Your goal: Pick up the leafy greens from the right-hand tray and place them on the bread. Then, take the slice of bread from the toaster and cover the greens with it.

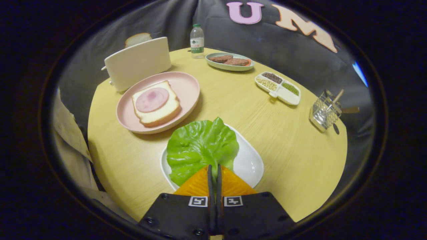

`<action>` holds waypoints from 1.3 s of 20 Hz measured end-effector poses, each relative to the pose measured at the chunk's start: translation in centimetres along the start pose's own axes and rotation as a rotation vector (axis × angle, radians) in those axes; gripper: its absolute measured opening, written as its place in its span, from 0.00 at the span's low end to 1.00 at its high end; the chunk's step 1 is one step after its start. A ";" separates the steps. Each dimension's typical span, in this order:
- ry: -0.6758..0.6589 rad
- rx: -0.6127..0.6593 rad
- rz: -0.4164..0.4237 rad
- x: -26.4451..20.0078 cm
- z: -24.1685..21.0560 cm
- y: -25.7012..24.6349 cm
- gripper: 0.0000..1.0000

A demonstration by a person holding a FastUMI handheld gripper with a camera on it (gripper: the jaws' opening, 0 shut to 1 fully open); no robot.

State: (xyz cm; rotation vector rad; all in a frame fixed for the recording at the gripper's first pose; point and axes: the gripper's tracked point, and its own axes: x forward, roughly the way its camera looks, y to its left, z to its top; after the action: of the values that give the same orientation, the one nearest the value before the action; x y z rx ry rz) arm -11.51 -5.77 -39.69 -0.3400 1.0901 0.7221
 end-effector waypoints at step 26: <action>-0.179 -0.009 -0.025 -4.1 15.0 9.3 0.03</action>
State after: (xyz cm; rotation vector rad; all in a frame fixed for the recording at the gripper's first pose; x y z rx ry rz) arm -8.67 8.28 -28.54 -0.2903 0.9125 0.7214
